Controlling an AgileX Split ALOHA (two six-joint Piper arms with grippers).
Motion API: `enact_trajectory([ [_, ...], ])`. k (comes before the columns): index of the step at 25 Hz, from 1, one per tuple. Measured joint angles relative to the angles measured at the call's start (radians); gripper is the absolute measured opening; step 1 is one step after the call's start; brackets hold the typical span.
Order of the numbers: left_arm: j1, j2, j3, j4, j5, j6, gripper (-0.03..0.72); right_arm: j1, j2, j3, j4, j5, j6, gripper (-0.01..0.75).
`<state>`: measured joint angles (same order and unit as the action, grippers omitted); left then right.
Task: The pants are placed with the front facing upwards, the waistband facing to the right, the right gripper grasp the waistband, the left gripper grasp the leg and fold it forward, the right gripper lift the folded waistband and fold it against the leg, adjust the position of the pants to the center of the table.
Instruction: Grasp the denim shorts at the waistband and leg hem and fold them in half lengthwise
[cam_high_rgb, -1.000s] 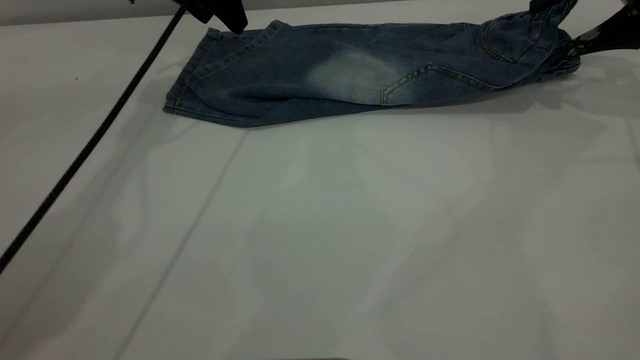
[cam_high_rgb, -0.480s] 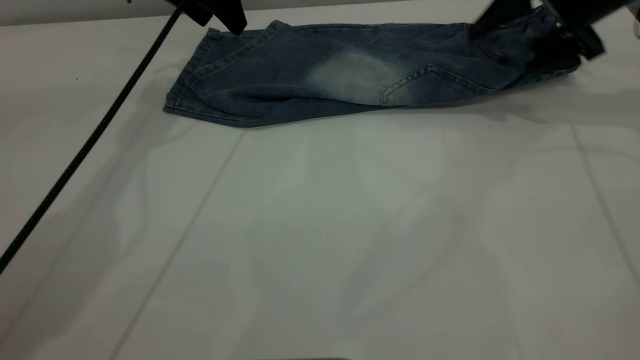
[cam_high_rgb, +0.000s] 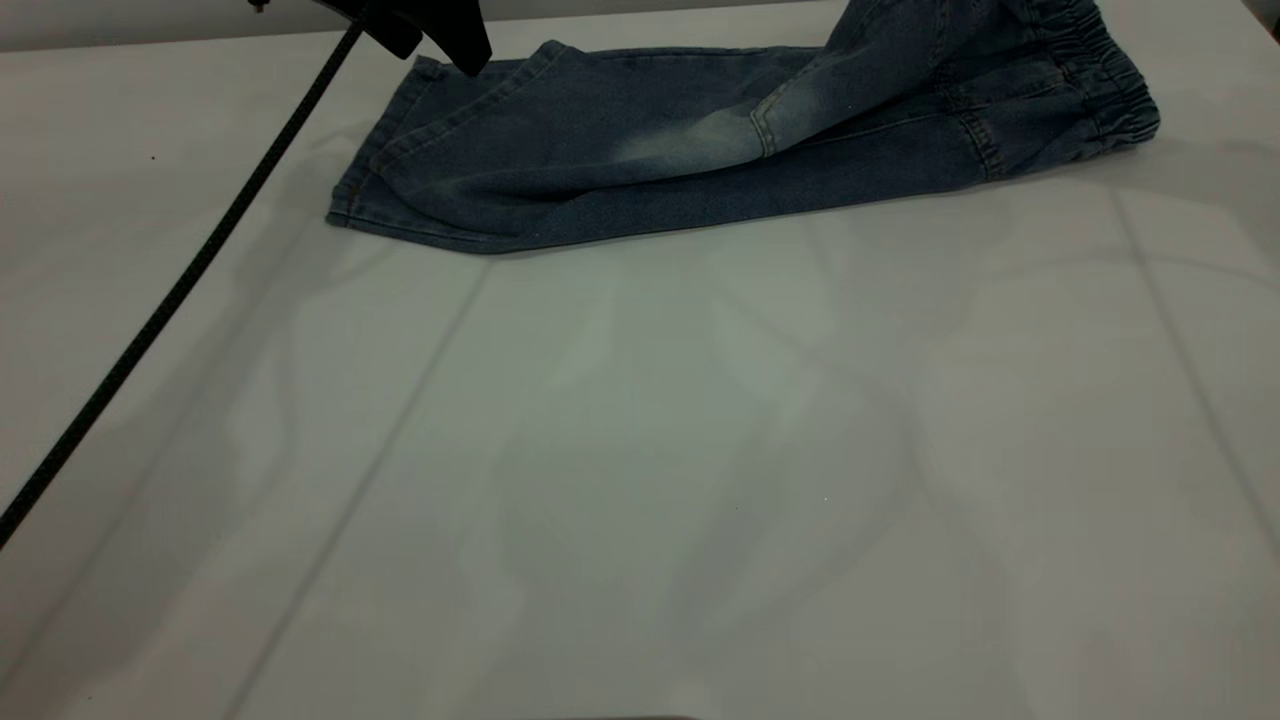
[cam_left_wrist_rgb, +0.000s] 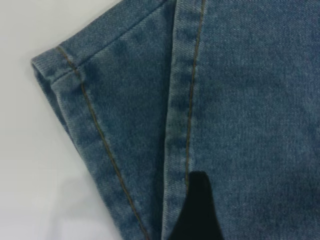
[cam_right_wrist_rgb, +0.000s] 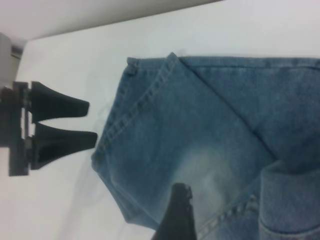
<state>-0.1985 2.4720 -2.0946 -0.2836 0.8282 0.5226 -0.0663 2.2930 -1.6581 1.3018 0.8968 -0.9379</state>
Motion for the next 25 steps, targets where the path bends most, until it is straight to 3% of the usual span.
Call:
enact_trajectory([
  [13, 0.0, 0.0, 0.0, 0.0, 0.001, -0.002, 0.547, -0.007, 0.097, -0.004, 0.13, 0.029, -0.15, 0.594],
  [20, 0.0, 0.0, 0.0, 0.0, -0.011, -0.002, 0.547, -0.016, 0.088, -0.006, -0.185, 0.089, 0.178, 0.594],
  [25, 0.0, 0.0, 0.0, 0.003, -0.029, -0.001, 0.547, 0.006, 0.088, -0.006, -0.301, 0.151, 0.251, 0.594],
])
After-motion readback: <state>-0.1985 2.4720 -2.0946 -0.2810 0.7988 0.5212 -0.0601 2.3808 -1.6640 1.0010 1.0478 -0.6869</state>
